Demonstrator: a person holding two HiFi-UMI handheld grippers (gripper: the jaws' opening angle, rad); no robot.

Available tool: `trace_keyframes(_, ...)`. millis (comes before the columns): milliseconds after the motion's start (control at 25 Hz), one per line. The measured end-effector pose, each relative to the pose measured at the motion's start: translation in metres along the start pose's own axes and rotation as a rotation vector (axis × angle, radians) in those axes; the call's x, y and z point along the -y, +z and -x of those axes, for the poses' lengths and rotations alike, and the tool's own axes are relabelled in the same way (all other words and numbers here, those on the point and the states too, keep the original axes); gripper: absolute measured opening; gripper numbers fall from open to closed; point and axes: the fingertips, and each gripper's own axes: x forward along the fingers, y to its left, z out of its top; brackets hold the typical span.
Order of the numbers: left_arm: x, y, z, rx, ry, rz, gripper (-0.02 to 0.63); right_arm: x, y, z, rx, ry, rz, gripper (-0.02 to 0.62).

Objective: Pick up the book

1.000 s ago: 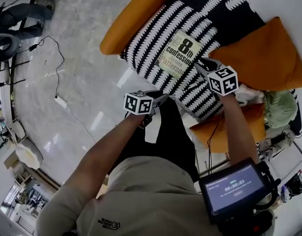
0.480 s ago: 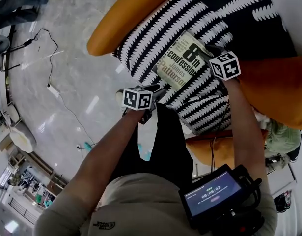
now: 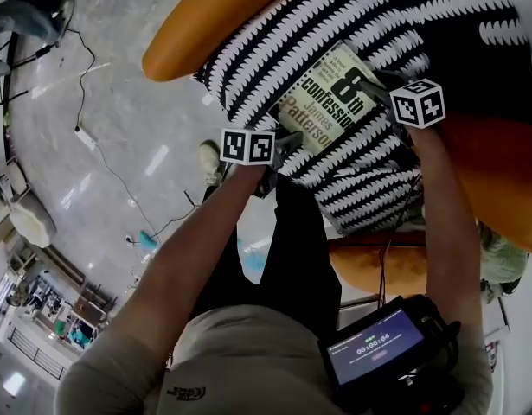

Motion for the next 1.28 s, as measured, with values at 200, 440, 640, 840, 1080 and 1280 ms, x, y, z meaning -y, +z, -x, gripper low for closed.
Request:
trace_keyframes(200,-0.011,0.009,0.003,0.014,0.043,0.064,0.126,-0.007,0.001,0.006,0.030,-0.021,-0.031,0.166)
trace_keyframes(440,-0.001,0.012,0.021,0.026,0.016,0.019,0.103,-0.014,-0.007,0.024,0.098,-0.033,-0.098,0.153)
trace_keyframes(640,0.015,0.011,0.055,0.048,-0.007,-0.019,0.094,-0.045,0.004,0.048,0.162,-0.055,-0.105,0.149)
trace_keyframes(840,0.048,0.007,0.115,0.077,-0.017,-0.070,0.091,-0.099,0.028,0.091,0.220,-0.084,-0.102,0.147)
trace_keyframes(1080,0.080,0.002,0.192,0.093,-0.029,-0.149,0.089,-0.170,0.054,0.135,0.286,-0.118,-0.097,0.146)
trace_keyframes(1280,0.103,-0.009,0.253,0.088,-0.063,-0.217,0.086,-0.230,0.068,0.167,0.338,-0.155,-0.095,0.144)
